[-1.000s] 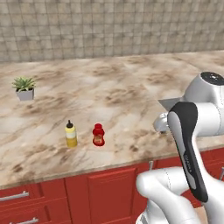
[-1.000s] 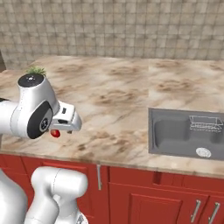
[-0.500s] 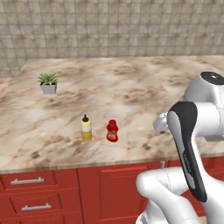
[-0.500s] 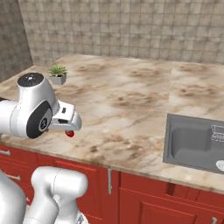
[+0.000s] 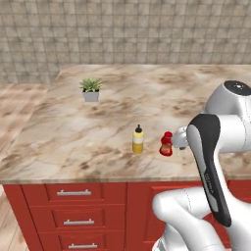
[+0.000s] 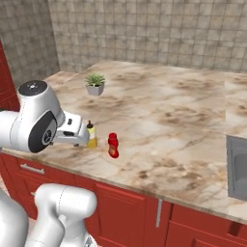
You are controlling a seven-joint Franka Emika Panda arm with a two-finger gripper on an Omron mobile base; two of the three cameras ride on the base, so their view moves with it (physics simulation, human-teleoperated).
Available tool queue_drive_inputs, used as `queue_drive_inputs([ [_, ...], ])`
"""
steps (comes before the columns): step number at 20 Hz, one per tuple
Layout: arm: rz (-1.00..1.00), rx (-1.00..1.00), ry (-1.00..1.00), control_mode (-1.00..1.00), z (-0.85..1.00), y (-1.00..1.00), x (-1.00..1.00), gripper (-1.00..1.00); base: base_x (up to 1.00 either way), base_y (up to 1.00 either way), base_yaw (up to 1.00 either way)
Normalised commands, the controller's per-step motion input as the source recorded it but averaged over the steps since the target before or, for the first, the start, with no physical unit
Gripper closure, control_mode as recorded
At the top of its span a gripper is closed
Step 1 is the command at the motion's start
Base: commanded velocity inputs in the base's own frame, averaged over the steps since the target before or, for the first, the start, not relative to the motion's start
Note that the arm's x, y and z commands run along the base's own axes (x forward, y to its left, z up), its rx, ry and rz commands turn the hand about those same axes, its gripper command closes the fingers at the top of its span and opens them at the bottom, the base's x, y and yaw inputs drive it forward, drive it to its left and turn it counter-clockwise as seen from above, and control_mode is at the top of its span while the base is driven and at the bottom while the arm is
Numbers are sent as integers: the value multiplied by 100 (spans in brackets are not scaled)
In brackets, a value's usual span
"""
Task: Place the ketchup and mustard from the counter to the top shelf of the fridge. If the existing items in the fridge are on the top shelf, move them to other shelves.
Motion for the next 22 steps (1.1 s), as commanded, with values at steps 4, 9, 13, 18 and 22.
queue_drive_inputs([
  [4,0,0,0,100,0,0,0,-100,24,6,0],
  [9,1,3,0,-100,-26,-83,54,-100,0,0,0],
  [13,3,8,0,-100,-49,-96,61,-100,0,0,0],
  [18,20,25,-1,-100,-32,-82,72,-100,0,0,0],
  [22,37,35,-11,-100,-23,-45,36,-100,0,0,0],
])
